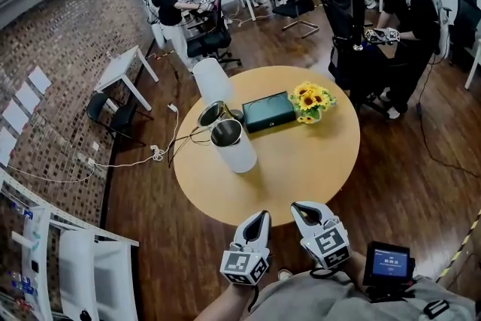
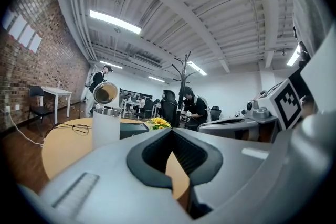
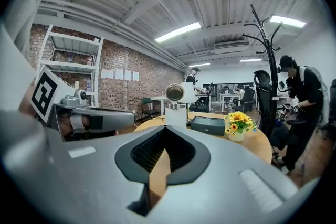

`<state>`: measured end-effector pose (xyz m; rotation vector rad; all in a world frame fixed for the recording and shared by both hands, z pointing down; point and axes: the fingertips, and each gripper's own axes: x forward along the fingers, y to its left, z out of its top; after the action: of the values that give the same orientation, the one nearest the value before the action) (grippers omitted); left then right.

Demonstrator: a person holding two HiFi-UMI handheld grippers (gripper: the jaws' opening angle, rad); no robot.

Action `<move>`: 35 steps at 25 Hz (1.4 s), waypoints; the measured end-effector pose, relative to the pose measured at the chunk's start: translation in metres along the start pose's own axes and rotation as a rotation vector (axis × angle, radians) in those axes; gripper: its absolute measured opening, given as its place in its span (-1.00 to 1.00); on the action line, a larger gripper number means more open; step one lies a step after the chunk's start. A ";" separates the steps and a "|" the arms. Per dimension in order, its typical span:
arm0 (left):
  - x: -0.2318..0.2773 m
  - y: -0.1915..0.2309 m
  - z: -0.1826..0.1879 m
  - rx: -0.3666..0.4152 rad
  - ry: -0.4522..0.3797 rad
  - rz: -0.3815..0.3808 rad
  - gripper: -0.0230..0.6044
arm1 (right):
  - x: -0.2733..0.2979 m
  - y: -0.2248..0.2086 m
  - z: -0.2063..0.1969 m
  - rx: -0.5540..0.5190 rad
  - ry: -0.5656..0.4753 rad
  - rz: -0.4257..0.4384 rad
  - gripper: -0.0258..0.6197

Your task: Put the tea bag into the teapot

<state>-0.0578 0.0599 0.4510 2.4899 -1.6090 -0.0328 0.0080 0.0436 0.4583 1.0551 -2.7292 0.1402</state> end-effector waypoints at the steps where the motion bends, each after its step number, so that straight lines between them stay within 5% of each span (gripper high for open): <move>1: -0.001 0.001 0.000 -0.003 0.000 0.004 -0.92 | 0.000 0.001 0.000 -0.002 0.002 0.002 -0.90; 35: 0.002 0.010 0.001 -0.029 0.000 0.007 -0.92 | 0.008 0.001 0.005 -0.027 0.010 0.002 -0.90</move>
<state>-0.0666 0.0542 0.4515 2.4627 -1.6049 -0.0547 0.0010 0.0387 0.4557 1.0420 -2.7153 0.1081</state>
